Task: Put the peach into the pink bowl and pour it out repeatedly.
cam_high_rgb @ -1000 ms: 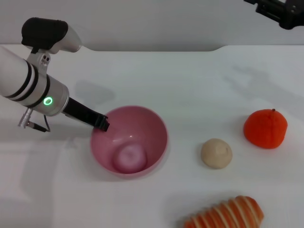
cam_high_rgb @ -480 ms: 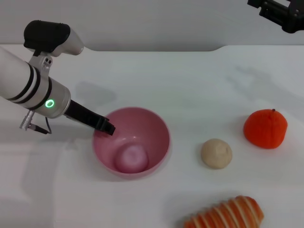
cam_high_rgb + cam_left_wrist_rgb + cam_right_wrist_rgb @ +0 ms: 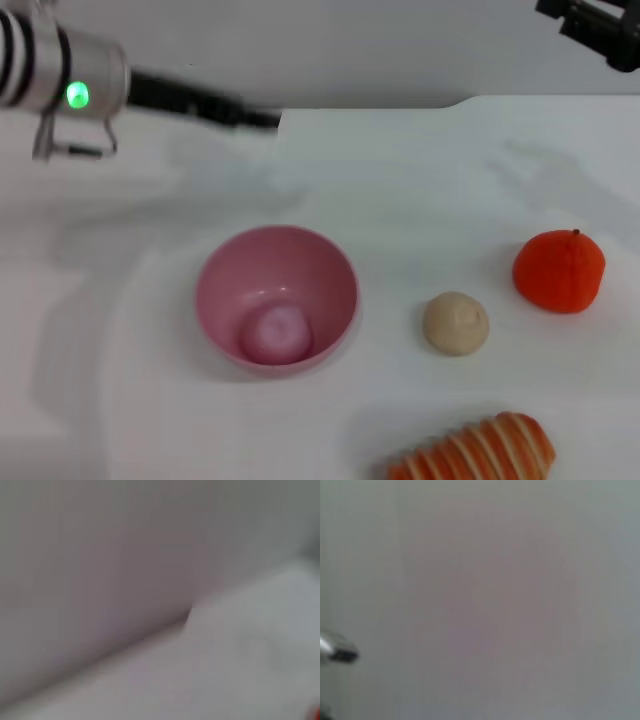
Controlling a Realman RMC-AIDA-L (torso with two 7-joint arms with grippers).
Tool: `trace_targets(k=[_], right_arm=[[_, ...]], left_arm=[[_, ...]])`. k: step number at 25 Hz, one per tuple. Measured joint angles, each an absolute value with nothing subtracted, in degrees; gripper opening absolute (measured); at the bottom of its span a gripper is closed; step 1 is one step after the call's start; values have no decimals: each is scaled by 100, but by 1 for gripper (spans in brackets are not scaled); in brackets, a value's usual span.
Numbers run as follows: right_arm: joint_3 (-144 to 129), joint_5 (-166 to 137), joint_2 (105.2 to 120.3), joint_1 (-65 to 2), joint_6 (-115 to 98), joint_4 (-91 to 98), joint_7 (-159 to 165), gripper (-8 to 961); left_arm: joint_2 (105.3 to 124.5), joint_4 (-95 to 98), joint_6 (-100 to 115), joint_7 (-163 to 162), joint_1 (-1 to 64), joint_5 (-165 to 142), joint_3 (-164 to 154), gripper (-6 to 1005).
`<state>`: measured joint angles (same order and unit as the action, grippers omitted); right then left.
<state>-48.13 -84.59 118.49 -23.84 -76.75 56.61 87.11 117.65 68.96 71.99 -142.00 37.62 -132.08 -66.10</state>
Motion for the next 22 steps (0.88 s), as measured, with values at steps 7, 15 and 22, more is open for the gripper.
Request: trace_targets(k=[7, 15, 22], right_arm=[[-4378, -7058, 11857, -2153, -7687, 5130, 8049, 480], [-3879, -4562, 11870, -1891, -7748, 3654, 5841, 480], [-3517, -2666, 11871, -1908, -8086, 2368, 2914, 480]], left_arm=[[11813, 6120, 6013, -10402, 3360, -8846, -6316, 634], [11885, 2652, 7361, -4478, 3303, -2815, -6325, 635], [11893, 981, 8423, -1756, 2909, -1046, -6304, 640]])
